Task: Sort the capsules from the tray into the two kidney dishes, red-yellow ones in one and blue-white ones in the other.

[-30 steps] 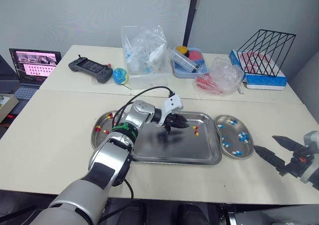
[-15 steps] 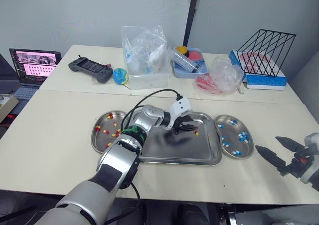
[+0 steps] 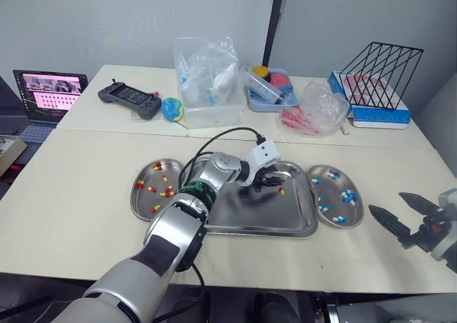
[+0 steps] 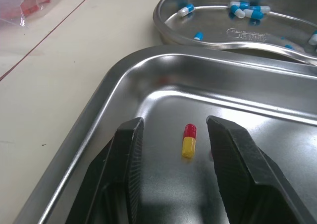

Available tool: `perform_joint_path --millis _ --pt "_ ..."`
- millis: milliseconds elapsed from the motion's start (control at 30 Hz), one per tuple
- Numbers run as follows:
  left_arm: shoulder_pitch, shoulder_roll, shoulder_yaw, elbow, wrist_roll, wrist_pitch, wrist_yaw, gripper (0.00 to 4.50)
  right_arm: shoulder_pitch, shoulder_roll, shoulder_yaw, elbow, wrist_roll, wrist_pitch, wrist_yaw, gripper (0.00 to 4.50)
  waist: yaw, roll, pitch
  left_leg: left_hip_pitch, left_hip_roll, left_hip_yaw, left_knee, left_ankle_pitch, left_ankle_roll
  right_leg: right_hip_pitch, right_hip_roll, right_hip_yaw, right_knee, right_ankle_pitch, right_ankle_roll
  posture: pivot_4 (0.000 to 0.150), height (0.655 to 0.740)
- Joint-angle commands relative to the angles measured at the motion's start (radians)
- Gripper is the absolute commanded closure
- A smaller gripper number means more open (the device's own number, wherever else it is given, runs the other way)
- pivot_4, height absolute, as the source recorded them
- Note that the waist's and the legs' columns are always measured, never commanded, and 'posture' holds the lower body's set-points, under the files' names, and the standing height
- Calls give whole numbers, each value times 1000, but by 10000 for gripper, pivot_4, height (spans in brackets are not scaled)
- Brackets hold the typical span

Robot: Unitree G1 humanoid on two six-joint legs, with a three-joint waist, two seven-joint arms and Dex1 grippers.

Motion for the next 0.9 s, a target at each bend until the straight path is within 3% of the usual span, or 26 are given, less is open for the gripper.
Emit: perform_joint_path --millis 33,233,367,733,900 --pt "-43 -15 27 -11 -18 -11 -17 23601 -10 5 -17 -11 -1 -21 -10 0 0 0 0 0 0 0 0 0 0 0 0 0 0 0 0 1500 7400" --pt "-24 -13 40 -48 -41 -53 -153 23601 -7 13 -16 -16 -7 -20 -17 0 -1 0 0 0 0 0 0 0 0 0 0 0 0 0 0 1500 7400" --pt "-6 10 3 -58 -2 -47 -170 23601 -13 17 -4 -15 -12 -19 -22 0 -1 0 0 0 0 0 0 0 0 0 0 0 0 0 0 1500 7400" --pt "-36 -13 41 -15 -6 6 1 23601 -34 16 11 -19 -14 -11 -33 0 0 0 0 0 0 0 0 0 0 0 0 0 0 0 0 1500 7400" --pt "-27 -19 12 4 25 0 13 23601 -27 17 3 -34 -9 -5 -42 0 0 0 0 0 0 0 0 0 0 0 0 0 0 0 0 1500 7400"
